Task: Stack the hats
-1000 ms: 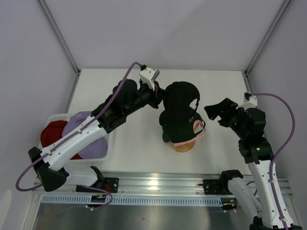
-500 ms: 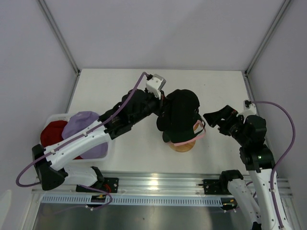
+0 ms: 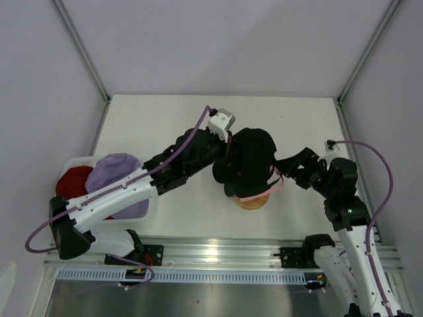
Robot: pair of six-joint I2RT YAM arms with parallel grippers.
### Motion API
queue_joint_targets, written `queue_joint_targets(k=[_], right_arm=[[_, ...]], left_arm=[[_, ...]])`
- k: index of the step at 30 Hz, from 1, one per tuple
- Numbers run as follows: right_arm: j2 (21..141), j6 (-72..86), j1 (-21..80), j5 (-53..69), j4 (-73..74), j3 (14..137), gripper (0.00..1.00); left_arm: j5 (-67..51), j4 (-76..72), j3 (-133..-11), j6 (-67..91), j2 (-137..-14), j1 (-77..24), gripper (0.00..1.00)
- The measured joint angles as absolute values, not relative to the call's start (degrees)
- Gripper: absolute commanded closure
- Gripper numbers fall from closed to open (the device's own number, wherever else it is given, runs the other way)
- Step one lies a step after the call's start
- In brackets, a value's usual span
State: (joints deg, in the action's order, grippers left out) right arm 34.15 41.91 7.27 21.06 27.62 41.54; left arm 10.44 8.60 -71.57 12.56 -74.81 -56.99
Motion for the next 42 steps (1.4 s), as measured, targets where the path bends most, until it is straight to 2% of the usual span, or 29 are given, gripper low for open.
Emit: queue_joint_targets(k=[6,9,10,13,18,20,25,29,34,39,42], right_arm=[[36.97,41.98,10.79,21.23,24.05,41.45,0.25],[38.20,41.39,12.71,20.38,23.68,41.47,0.41],[38.57,41.08,13.08,20.08,23.73,41.47,0.51],[38.94,39.83,13.50,18.04,24.95,41.60,0.62],[38.87,36.82,13.54,12.67,31.16,44.56,0.63],[38.72,35.51,13.56,10.92,33.34,46.13,0.67],[37.76,33.76,13.61,9.93,36.01,47.46,0.85],[36.86,33.32,13.69,11.88,36.42,47.37,0.94],[35.55,33.12,13.82,15.11,36.29,46.41,0.94],[34.79,32.58,14.15,16.23,36.14,45.01,0.94],[34.76,32.29,14.20,16.60,36.16,43.94,0.96]], left_arm=[[10.39,7.77,-70.83,13.04,-74.89,-57.17,0.99],[10.41,7.77,-70.81,13.06,-75.05,-57.25,0.99],[10.48,7.77,-70.76,13.06,-75.07,-57.28,0.99],[10.92,7.81,-70.30,13.04,-75.07,-57.34,0.99],[11.92,8.56,-69.47,12.75,-75.07,-57.65,0.99],[12.23,9.21,-69.38,12.23,-75.07,-57.69,0.99],[13.61,10.02,-69.10,10.46,-75.20,-57.87,0.99],[14.98,9.91,-68.45,8.91,-75.79,-58.02,0.99],[16.38,9.50,-67.02,7.33,-75.96,-58.02,0.96],[16.19,8.43,-65.19,7.01,-75.96,-57.93,0.80],[15.25,7.88,-62.98,7.16,-75.48,-57.76,0.75]])
